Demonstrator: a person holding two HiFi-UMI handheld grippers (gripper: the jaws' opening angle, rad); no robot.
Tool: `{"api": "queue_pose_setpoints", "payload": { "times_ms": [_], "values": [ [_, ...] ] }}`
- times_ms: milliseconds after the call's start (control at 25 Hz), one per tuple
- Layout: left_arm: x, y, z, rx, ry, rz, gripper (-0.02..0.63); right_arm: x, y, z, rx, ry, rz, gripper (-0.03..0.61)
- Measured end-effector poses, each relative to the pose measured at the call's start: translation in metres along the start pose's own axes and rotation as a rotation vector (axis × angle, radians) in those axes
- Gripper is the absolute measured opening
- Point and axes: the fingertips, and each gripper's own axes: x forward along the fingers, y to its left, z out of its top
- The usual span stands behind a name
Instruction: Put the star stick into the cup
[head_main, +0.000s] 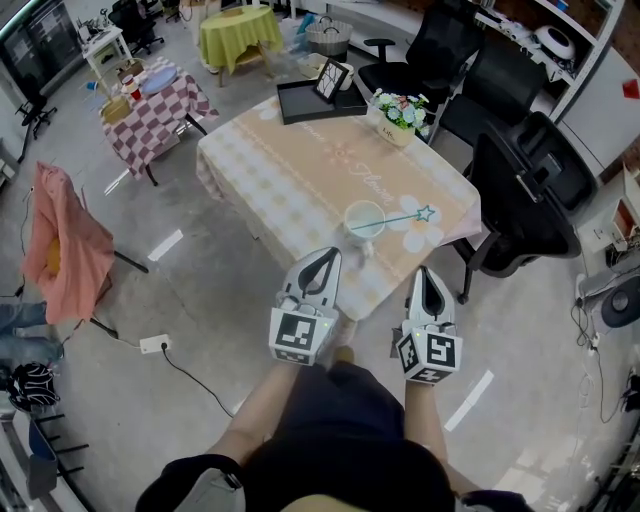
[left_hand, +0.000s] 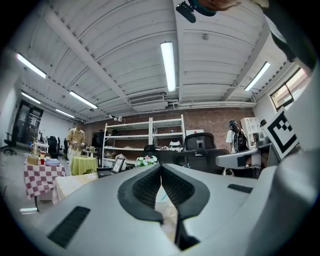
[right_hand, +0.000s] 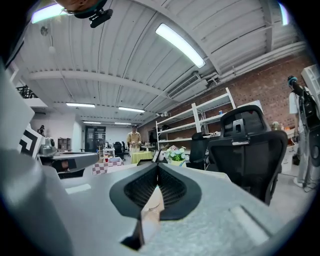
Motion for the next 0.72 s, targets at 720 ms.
{"api": "queue_pose_setpoints", "payload": {
  "times_ms": [720],
  "values": [
    [-0.0024, 0.0067, -0.0035, 0.003, -0.004, 0.021, 0.012, 0.0039, 0.0003, -0.005, 0.041, 0.01, 0.022, 0.002]
  ]
}}
